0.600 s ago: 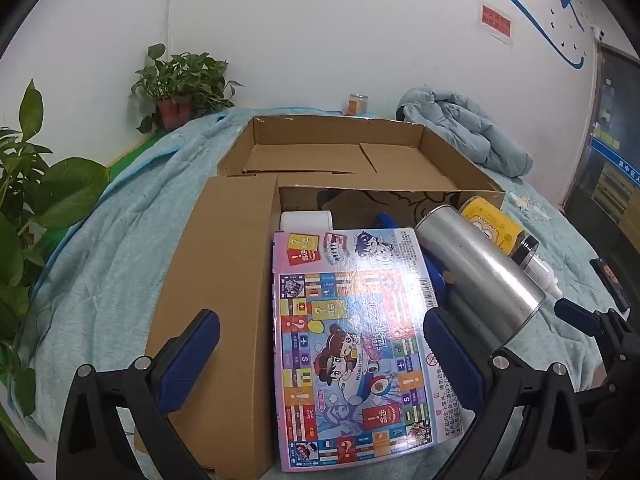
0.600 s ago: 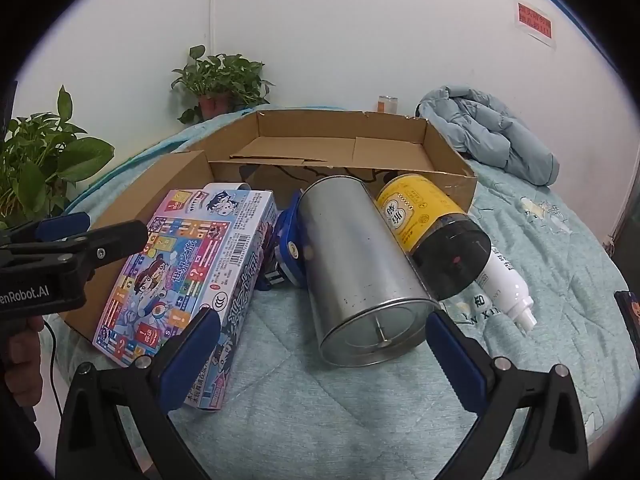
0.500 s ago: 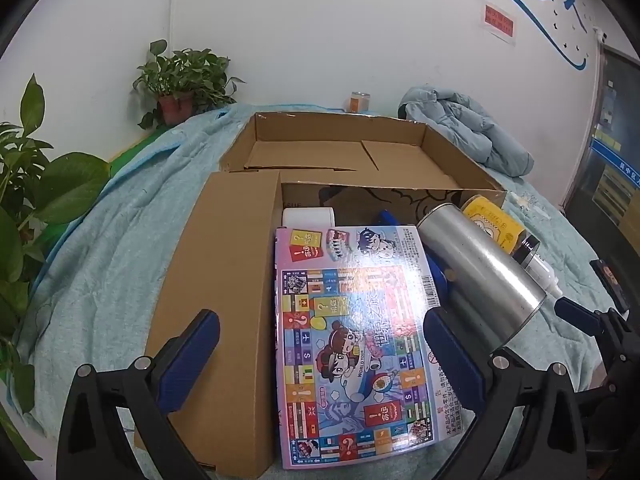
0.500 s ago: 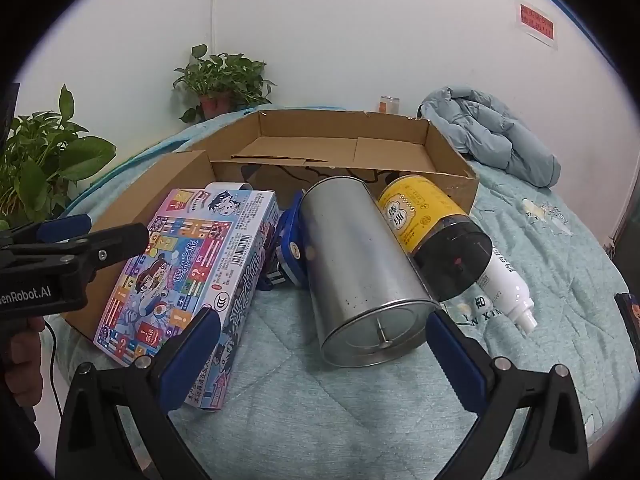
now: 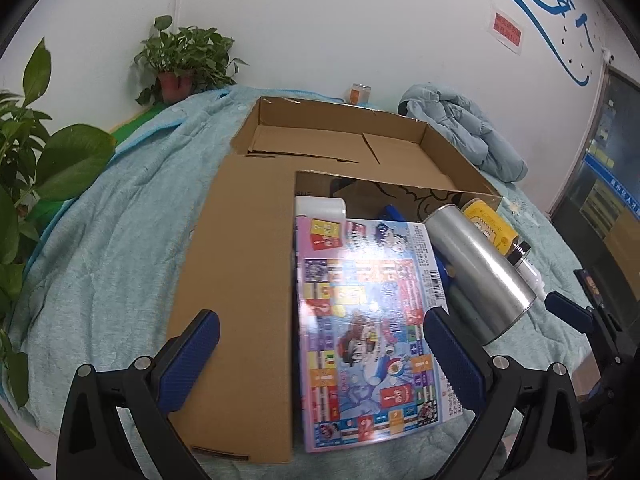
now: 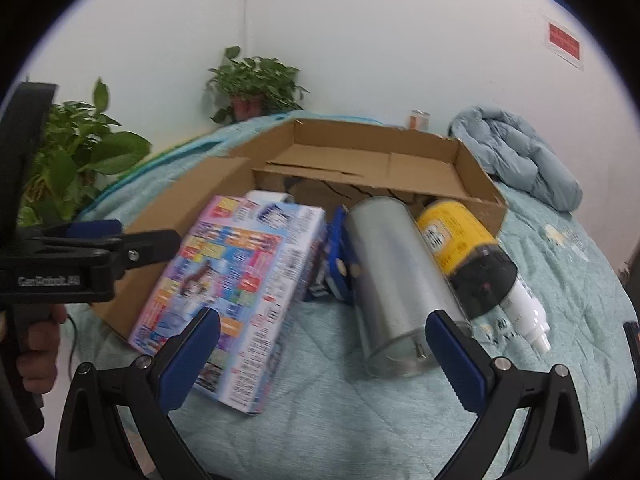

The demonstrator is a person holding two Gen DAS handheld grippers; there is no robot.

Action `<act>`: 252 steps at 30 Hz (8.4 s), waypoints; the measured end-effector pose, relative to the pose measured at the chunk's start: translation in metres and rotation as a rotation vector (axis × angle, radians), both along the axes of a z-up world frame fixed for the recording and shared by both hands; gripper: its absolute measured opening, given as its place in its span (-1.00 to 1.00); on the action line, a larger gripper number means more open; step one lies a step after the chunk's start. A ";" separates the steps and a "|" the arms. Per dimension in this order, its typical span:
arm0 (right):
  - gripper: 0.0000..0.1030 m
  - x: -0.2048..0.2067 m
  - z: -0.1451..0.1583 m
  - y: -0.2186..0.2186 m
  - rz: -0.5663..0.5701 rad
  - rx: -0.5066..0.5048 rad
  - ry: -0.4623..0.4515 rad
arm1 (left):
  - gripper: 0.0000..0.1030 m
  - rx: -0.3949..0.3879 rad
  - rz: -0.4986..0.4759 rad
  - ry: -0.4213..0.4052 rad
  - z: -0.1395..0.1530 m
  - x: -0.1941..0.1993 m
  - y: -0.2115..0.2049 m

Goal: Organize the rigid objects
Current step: 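Move both grippers toward the long folded cardboard insert, then grasp the cardboard insert with the left gripper while the right gripper grips its other side, then lift the cardboard insert with both grippers and lower it into the open box, then open both grippers and withdraw them from the box, then grasp the pink board-game box with both grippers, then lift the board-game box with both grippers and carry it over the cardboard box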

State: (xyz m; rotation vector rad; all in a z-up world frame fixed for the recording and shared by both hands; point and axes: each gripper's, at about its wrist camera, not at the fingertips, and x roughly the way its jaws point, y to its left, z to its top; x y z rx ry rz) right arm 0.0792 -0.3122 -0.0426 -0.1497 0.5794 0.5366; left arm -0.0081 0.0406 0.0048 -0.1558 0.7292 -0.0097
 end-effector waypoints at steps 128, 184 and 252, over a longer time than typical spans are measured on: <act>0.61 0.260 0.009 0.172 0.213 -0.051 0.290 | 0.82 -0.068 0.020 -0.093 0.047 0.205 0.097; 0.95 0.024 -0.049 0.041 0.251 0.031 0.346 | 0.71 -0.431 -0.173 0.374 -0.089 0.059 0.006; 0.76 0.136 0.077 0.068 0.044 0.119 -0.094 | 0.46 -0.106 -0.237 -0.056 0.099 0.224 -0.043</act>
